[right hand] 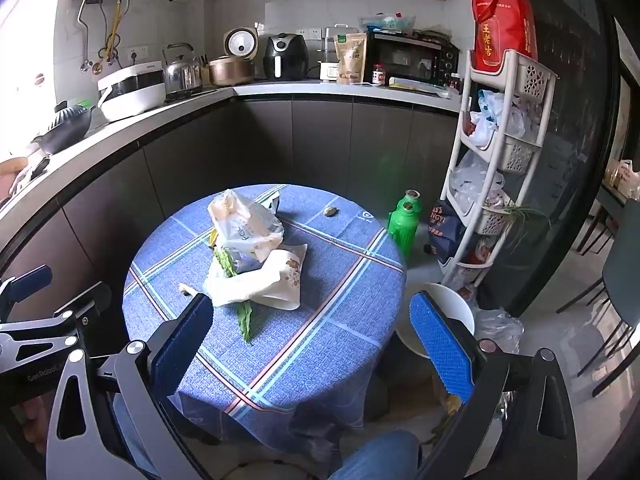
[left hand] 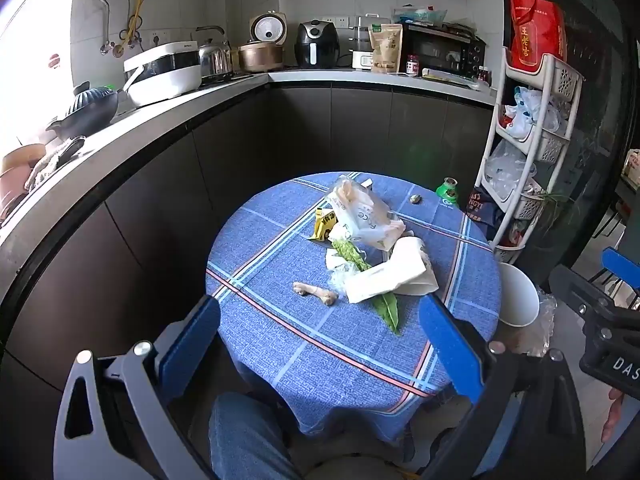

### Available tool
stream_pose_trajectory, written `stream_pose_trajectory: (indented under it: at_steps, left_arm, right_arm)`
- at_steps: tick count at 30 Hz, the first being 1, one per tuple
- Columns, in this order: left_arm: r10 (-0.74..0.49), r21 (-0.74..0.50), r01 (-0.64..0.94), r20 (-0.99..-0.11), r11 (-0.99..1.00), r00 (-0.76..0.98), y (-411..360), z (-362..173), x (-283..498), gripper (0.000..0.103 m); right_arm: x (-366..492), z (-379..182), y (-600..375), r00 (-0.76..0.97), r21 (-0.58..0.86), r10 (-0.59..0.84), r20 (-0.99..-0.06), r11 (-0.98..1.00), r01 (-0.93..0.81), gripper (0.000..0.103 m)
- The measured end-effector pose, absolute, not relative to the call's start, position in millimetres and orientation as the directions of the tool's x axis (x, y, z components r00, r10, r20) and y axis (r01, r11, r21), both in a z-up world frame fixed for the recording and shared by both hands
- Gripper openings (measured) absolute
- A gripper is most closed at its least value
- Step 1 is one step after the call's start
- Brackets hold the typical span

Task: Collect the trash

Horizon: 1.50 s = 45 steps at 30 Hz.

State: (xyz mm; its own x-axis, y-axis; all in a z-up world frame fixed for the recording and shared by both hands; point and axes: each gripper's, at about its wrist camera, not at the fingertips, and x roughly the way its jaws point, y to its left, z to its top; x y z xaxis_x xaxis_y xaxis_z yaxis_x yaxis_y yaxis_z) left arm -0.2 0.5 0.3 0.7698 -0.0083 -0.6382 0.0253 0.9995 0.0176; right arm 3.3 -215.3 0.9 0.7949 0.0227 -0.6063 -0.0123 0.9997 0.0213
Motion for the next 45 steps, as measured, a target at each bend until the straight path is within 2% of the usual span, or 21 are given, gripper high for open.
stream_pose_trajectory:
  at_steps: [45]
  left_arm:
    - [-0.022, -0.002, 0.027, -0.632, 1.0, 0.775, 2.6, 1.9, -1.6, 0.099]
  right_arm:
    - [0.4, 8.9, -208.1, 0.802, -0.01, 0.001, -0.597, 1.0, -0.009, 0.094]
